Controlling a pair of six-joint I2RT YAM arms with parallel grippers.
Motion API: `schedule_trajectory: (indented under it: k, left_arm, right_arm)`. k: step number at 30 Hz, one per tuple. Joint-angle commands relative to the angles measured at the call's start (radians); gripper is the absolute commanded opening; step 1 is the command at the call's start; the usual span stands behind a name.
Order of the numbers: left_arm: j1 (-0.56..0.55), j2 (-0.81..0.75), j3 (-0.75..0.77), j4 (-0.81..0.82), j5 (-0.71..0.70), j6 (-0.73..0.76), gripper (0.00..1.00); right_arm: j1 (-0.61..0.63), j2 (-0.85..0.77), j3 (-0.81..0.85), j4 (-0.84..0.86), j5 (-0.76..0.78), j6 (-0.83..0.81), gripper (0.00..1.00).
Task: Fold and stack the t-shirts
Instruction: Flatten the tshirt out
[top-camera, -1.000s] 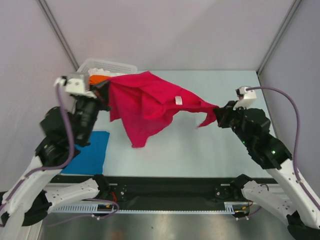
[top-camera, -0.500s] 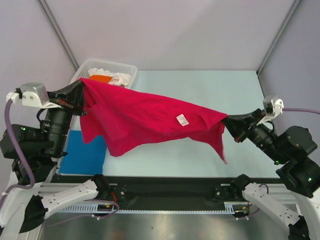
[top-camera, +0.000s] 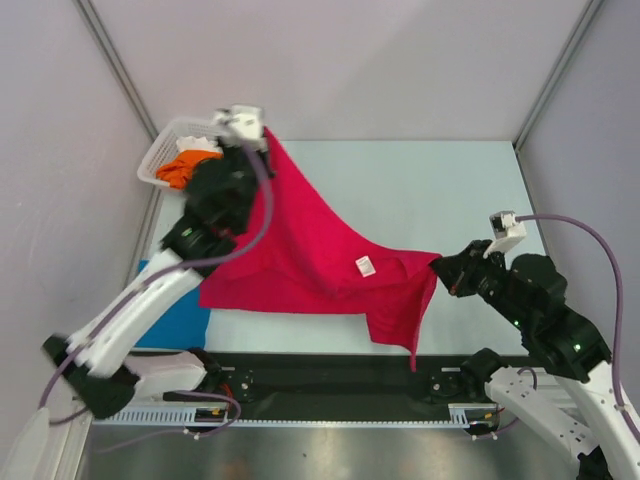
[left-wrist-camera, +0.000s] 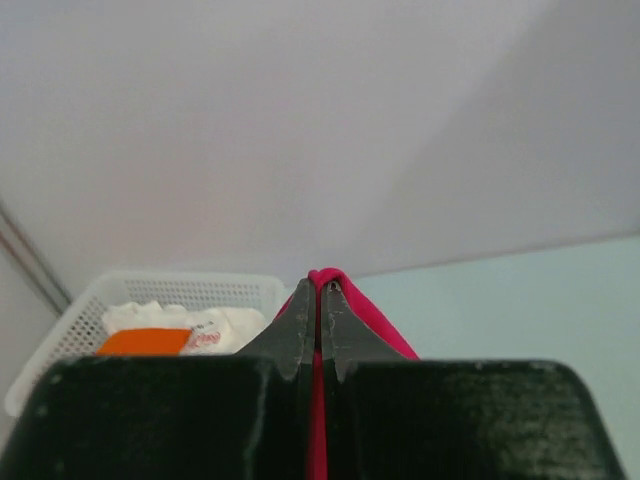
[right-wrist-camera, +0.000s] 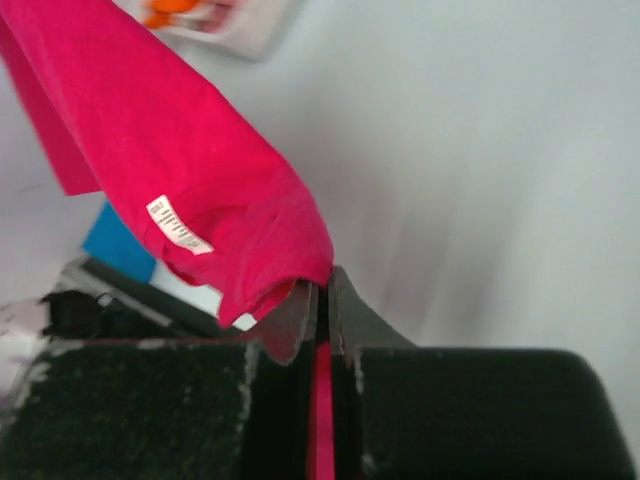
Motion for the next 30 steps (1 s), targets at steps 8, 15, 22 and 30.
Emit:
schedule_trajectory:
  k: [8,15,22,30]
  left_arm:
    - [0.086,0.899,0.519,-0.144,0.255,-0.118,0.00]
    - [0.086,1.201,0.869,-0.242,0.215,-0.094,0.02]
    - [0.091,1.075,0.765,-0.339,0.205,-0.138,0.69]
    - [0.117,0.542,0.137,-0.330,0.260,-0.383,0.76]
  right_arm:
    - [-0.215,0.389,-0.099,0.037,0.436,0.139,0.06]
    - [-0.654,0.674,-0.144,0.257,0.156,0.133,0.01]
    - [-0.800,0.912,-0.034,0.288,0.126,0.082,0.05]
    - [-0.873,1.051,0.058,0.237,0.219,0.005,0.28]
